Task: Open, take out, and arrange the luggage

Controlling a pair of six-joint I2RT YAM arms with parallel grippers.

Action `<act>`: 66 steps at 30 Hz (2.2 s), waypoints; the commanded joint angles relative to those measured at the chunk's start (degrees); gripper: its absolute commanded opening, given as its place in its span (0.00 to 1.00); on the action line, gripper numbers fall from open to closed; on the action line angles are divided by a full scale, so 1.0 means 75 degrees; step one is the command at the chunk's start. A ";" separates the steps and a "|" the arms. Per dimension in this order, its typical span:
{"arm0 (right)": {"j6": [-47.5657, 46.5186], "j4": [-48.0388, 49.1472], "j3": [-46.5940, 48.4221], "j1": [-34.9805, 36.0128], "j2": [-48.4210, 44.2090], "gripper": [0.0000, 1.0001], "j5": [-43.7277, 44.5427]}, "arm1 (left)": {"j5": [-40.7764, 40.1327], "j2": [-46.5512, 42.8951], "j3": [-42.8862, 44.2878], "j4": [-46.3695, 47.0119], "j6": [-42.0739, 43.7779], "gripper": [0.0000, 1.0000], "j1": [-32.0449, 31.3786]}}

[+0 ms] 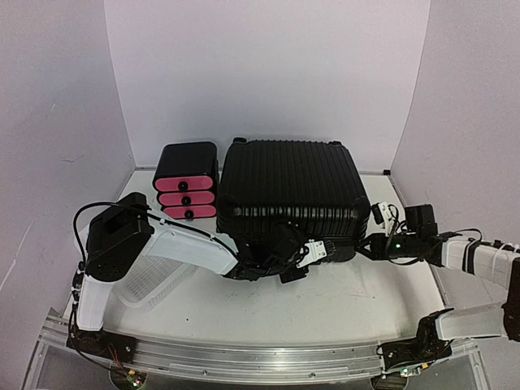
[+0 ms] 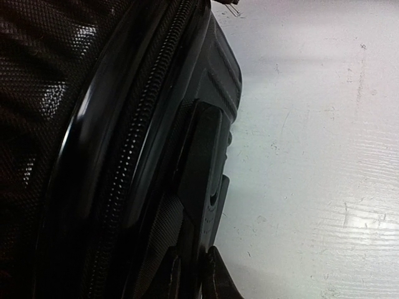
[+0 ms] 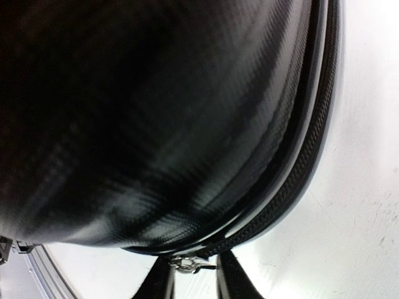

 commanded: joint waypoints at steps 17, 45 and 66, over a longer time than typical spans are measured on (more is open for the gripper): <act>-0.0587 -0.0460 0.0010 0.0061 -0.0675 0.00 0.1536 | -0.1513 -0.0252 -0.0317 -0.0216 -0.0832 0.00 0.0323; -0.1981 -0.0080 0.0527 -0.1243 0.0046 0.09 0.0761 | -0.1660 -0.0471 -0.0869 -0.0202 -0.1042 0.00 0.0322; -0.4137 -0.0635 0.0774 -0.2376 0.0437 0.66 -0.3630 | -0.2278 -0.0632 -0.1290 -0.0207 -0.0981 0.00 0.0380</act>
